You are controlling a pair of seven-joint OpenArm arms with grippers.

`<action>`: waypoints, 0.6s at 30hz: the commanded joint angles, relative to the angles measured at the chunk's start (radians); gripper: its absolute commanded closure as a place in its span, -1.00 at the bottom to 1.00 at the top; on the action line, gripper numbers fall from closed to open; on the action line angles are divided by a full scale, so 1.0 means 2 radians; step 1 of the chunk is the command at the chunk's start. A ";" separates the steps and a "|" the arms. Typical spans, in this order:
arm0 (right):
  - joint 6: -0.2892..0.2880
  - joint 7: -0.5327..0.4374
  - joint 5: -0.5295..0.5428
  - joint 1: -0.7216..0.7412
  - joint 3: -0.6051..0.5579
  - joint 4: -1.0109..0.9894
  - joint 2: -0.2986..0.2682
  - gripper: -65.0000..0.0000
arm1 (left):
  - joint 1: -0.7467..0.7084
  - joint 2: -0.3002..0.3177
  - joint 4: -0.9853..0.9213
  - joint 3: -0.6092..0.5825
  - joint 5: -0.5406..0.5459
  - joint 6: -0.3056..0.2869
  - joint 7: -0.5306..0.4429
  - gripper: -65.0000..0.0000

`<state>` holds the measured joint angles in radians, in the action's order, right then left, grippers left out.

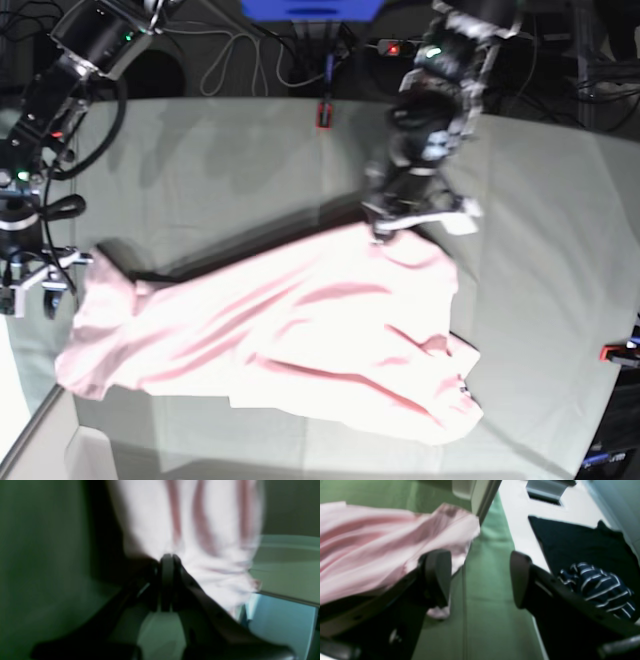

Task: Layout the t-shirt on the table in an organized manner, then fold the t-shirt properly
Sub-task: 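Grasp the shirt edge with the left gripper beside the right gripper, then lift the shirt edge with both grippers and swing it up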

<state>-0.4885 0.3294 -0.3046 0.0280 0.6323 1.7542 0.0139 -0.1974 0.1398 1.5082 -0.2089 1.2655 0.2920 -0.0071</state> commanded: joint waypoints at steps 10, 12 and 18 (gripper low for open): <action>-0.098 -0.012 0.007 -0.056 -0.037 0.009 0.072 -0.16 | -0.087 0.059 0.126 0.172 0.004 -0.001 -0.008 1.00; -0.093 -0.012 0.007 -0.073 -0.054 0.008 0.072 -0.16 | -0.088 0.068 0.132 0.178 0.005 -0.001 -0.008 1.00; -0.068 -0.012 0.007 -0.102 -0.077 -0.007 0.072 -0.30 | -0.092 0.078 0.138 0.195 0.005 -0.001 -0.008 1.00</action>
<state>-0.6353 0.3317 -0.3061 -0.1852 0.4759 1.7260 0.1612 -0.3824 0.2813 1.7638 0.1677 1.2694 0.2958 0.0010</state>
